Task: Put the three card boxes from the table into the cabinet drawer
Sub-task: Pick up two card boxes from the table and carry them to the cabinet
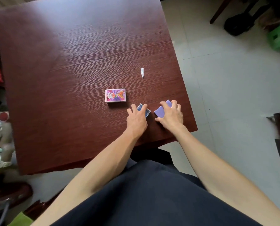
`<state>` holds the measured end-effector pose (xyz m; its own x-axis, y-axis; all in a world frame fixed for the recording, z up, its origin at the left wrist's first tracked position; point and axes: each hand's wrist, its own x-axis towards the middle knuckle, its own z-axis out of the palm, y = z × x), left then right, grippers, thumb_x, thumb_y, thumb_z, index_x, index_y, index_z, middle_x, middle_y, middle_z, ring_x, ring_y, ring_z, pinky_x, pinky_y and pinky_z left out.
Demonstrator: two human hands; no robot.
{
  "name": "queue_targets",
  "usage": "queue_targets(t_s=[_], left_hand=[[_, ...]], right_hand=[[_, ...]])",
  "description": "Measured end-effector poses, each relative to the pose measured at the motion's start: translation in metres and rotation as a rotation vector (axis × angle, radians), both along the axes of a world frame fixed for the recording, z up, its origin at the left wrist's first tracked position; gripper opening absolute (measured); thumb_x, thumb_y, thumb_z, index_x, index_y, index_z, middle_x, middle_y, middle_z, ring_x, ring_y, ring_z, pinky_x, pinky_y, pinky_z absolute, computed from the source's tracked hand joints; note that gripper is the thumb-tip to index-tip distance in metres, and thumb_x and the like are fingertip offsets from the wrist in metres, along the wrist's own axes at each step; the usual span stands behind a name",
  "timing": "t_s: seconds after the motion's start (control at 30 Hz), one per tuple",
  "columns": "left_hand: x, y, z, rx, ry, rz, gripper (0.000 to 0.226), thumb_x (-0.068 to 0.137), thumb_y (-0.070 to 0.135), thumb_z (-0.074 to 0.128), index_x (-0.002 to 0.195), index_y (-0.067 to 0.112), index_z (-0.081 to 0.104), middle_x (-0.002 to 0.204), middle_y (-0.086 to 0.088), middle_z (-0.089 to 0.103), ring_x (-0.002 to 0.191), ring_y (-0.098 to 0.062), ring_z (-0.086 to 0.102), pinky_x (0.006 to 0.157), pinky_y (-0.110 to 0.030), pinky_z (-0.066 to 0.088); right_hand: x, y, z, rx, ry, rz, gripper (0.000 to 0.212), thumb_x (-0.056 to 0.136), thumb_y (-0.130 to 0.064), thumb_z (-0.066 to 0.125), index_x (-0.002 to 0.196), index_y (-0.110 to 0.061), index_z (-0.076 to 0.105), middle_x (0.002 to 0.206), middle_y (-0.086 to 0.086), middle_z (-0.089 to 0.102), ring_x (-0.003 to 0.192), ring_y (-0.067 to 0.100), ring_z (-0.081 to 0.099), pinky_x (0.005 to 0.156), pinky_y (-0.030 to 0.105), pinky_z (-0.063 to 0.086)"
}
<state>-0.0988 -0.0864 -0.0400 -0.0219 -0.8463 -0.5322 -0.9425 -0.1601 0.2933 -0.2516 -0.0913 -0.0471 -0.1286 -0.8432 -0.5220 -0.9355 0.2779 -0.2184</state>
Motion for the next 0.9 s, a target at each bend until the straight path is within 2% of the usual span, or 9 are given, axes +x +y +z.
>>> queue_targets(t_s=[0.17,0.3,0.37,0.4,0.47,0.6,0.67,0.77,0.9], left_hand=[[0.030,0.010,0.005,0.091,0.162,0.120,0.069,0.079,0.025,0.064,0.140,0.038,0.033,0.124,-0.012,0.037,0.111,-0.035,0.043,0.092,-0.046,0.047],[0.071,0.034,0.019,0.163,0.413,0.325,0.073,0.076,0.037,0.071,0.139,0.042,0.036,0.124,-0.008,0.044,0.107,-0.023,0.052,0.100,-0.038,0.046],[0.095,0.055,0.027,0.194,0.540,0.430,0.071,0.076,0.036,0.075,0.138,0.042,0.039,0.124,-0.006,0.051,0.107,-0.020,0.057,0.093,-0.042,0.054],[0.106,0.067,0.031,0.216,0.615,0.506,0.070,0.077,0.032,0.076,0.136,0.042,0.041,0.124,-0.005,0.055,0.106,-0.019,0.061,0.084,-0.041,0.059],[0.129,0.095,0.036,0.264,0.724,0.666,0.065,0.078,0.026,0.077,0.131,0.045,0.045,0.118,-0.005,0.062,0.095,-0.017,0.069,0.069,-0.033,0.061],[0.166,0.147,0.039,0.368,0.770,0.845,0.055,0.080,0.021,0.074,0.119,0.054,0.052,0.111,-0.008,0.065,0.092,-0.022,0.072,0.066,-0.031,0.060],[0.175,0.164,0.036,0.398,0.766,0.862,0.051,0.082,0.018,0.071,0.113,0.055,0.054,0.112,-0.012,0.065,0.094,-0.027,0.071,0.066,-0.031,0.060],[0.177,0.175,0.034,0.457,0.766,0.805,0.049,0.085,0.014,0.067,0.114,0.052,0.053,0.113,-0.020,0.063,0.092,-0.029,0.069,0.065,-0.031,0.059],[0.159,0.164,0.033,0.540,0.747,0.603,0.051,0.086,0.016,0.065,0.127,0.043,0.051,0.109,-0.017,0.062,0.076,-0.018,0.069,0.062,-0.027,0.056]], right_hand=[[-0.002,0.007,0.002,-0.026,-0.090,-0.065,0.077,0.076,-0.043,0.080,0.144,-0.036,0.044,0.143,0.009,0.040,0.127,0.032,0.042,0.099,0.045,0.046],[-0.002,0.033,0.013,-0.016,-0.341,-0.228,0.070,0.067,-0.057,0.080,0.128,-0.044,0.048,0.128,-0.001,0.051,0.115,0.021,0.051,0.092,0.036,0.045],[-0.002,0.053,0.020,0.044,-0.520,-0.360,0.070,0.061,-0.063,0.081,0.123,-0.048,0.053,0.121,-0.007,0.057,0.109,0.014,0.056,0.091,0.033,0.048],[-0.002,0.064,0.022,0.075,-0.605,-0.423,0.068,0.061,-0.063,0.081,0.122,-0.048,0.056,0.119,-0.009,0.061,0.107,0.012,0.060,0.091,0.033,0.050],[-0.002,0.089,0.022,0.127,-0.719,-0.509,0.059,0.063,-0.061,0.082,0.117,-0.048,0.060,0.111,-0.007,0.070,0.104,0.011,0.068,0.084,0.029,0.053],[-0.002,0.138,0.024,0.186,-0.809,-0.646,0.042,0.065,-0.067,0.076,0.104,-0.056,0.066,0.097,-0.007,0.076,0.085,0.001,0.072,0.069,0.018,0.047],[-0.004,0.159,0.026,0.199,-0.813,-0.744,0.042,0.065,-0.071,0.069,0.103,-0.053,0.067,0.105,-0.008,0.073,0.088,0.003,0.072,0.070,0.022,0.049],[-0.008,0.190,0.027,0.192,-0.785,-0.847,0.056,0.074,-0.072,0.059,0.122,-0.044,0.064,0.120,-0.006,0.068,0.107,0.019,0.068,0.074,0.029,0.050],[-0.018,0.233,0.031,0.118,-0.763,-1.015,0.061,0.072,-0.073,0.057,0.125,-0.043,0.064,0.117,-0.007,0.071,0.101,0.019,0.070,0.068,0.025,0.049]])
